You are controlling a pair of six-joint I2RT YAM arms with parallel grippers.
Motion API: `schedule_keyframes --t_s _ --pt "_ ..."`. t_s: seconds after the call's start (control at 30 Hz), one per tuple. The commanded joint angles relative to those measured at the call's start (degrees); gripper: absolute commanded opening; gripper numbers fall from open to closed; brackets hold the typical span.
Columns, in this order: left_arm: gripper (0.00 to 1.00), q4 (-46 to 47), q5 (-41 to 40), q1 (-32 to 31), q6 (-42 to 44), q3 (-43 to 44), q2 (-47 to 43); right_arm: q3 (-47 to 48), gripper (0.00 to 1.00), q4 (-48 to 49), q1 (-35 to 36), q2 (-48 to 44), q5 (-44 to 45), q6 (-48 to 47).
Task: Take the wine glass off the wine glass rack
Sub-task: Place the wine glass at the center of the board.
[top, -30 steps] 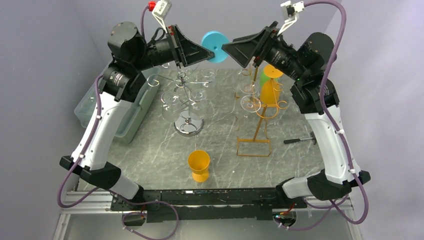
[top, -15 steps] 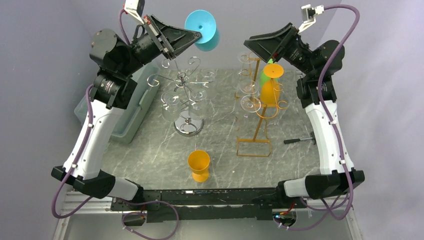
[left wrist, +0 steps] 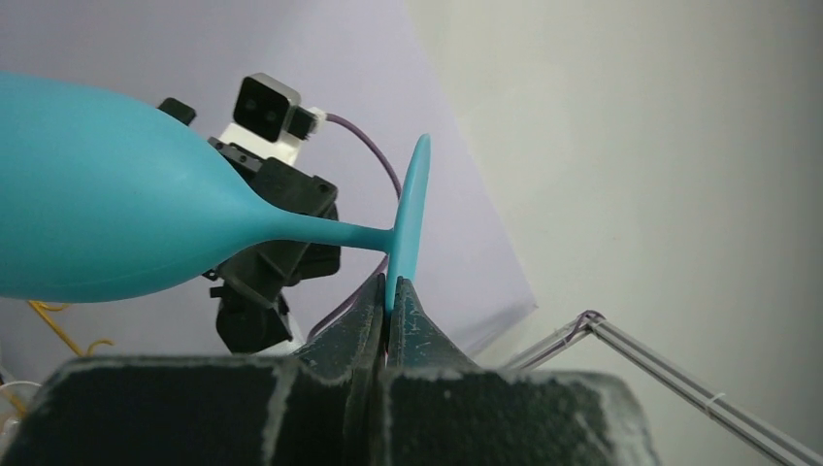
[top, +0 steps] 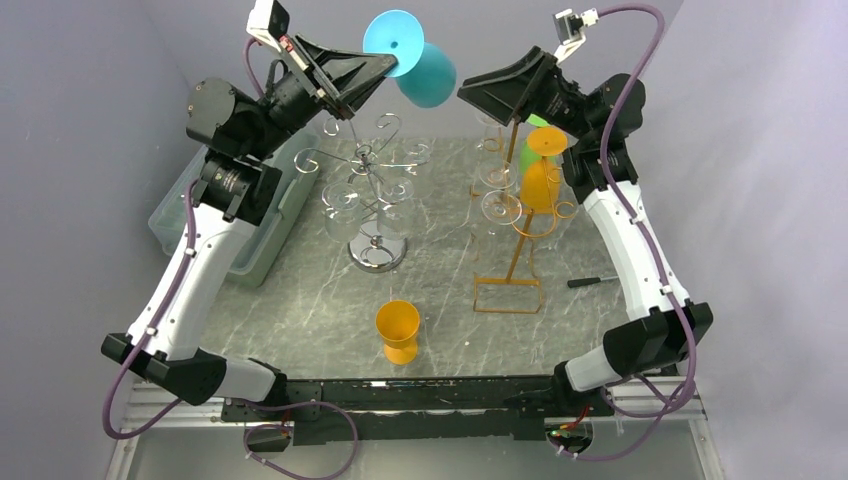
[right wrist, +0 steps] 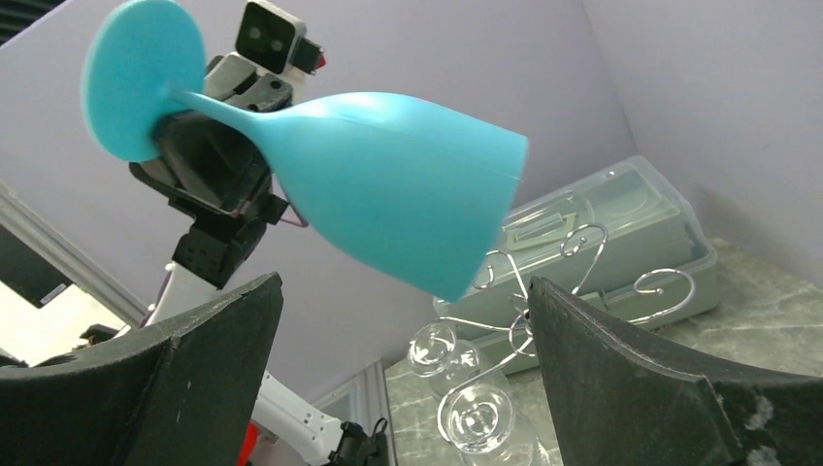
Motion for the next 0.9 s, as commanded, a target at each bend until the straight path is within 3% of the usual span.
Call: schedule_keyframes --t_s 0.0,0.2,0.4,0.73,0.87 --pt "0.0 6.62 -0.89 -0.04 -4.6 0.13 -2.33 2.46 1.0 4.57 0.46 0.7 -0.46 -0.21" --pt "0.0 8.66 -0.69 -0.01 -6.9 -1.49 -2.88 1.97 1.0 8.2 3.1 2.14 -0.91 0.55" --pt "0.0 11.61 -0.7 -0.02 -9.36 -4.56 -3.48 0.45 0.97 17.96 4.95 2.87 -1.93 4.22" --pt "0.0 17.56 0.59 -0.03 -15.29 -5.98 -2.34 -0.96 0.82 35.83 4.96 5.36 -2.82 15.75" --pt "0.0 19.48 0.98 -0.03 -17.43 -7.24 -2.44 -0.1 0.69 43.31 5.03 7.17 -2.35 21.11"
